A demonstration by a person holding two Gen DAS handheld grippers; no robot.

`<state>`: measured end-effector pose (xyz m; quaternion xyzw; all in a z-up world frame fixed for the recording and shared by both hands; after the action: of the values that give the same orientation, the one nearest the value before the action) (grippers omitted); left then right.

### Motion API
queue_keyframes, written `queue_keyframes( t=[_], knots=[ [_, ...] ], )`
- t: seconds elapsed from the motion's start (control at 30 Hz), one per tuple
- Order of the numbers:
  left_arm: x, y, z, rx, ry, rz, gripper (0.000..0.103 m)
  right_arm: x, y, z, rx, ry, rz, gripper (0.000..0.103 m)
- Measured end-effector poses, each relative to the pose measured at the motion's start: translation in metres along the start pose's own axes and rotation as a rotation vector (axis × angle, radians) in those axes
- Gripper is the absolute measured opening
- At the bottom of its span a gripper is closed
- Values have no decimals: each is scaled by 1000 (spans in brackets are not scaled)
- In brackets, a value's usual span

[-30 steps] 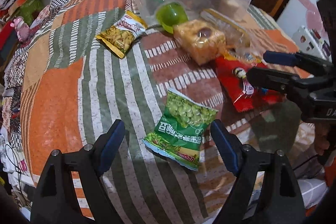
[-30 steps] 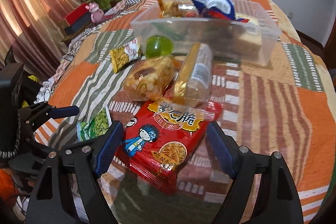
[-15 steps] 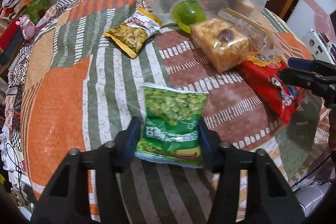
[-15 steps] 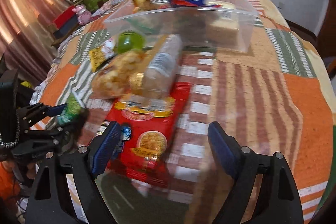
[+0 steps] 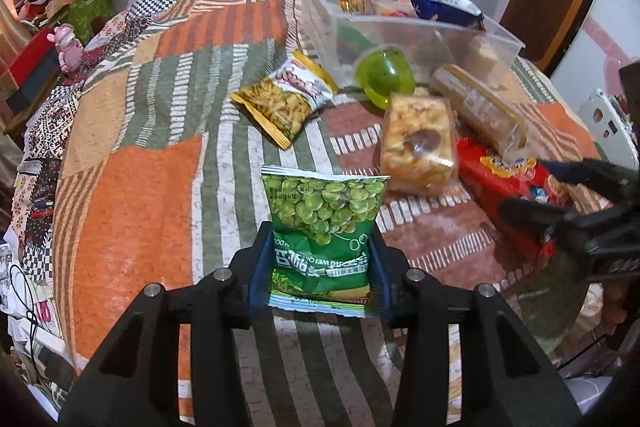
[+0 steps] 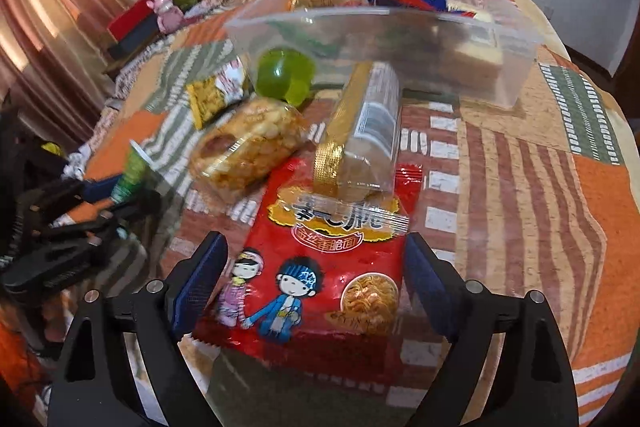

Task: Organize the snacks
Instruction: 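Grasp the green pea snack bag with the left gripper while the right grasps the red cartoon snack bag, then drop the green pea bag into the box with the left gripper while the right drops the red bag in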

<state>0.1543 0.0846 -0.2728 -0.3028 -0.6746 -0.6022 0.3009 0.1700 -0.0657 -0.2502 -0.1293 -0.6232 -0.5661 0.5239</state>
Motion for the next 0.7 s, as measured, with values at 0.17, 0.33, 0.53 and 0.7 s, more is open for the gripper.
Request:
queue_keyframes(
  t=[0.17,0.33,0.53,0.7],
  knots=[
    [1,5,-1,4,-1,-14,43,1,-3,-6,20,-1,1,78],
    [2,11,-7,0,-3,-27,43,9,-4,-18,24,12,-17,64],
    [8,24,-17,-12,-5,-54,43,25,-9,-40,13,-37,-37,64],
    [14,42,-23,-16,-7,-93,43,40,-9,-66,-2,-91,-59,64]
  ],
)
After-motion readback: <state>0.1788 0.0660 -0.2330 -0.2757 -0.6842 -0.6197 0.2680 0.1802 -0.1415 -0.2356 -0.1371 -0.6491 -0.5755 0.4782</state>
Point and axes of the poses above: each gripper's, at about its wrist camera, not at the fingertips, and x roughly against the way its jaws point, z to its left, y to its top, the point moved 8 cm from there along -x, roughly the way its jaws point, and after that the axes turned 7 degrees about -z, right-handed, at the moved point
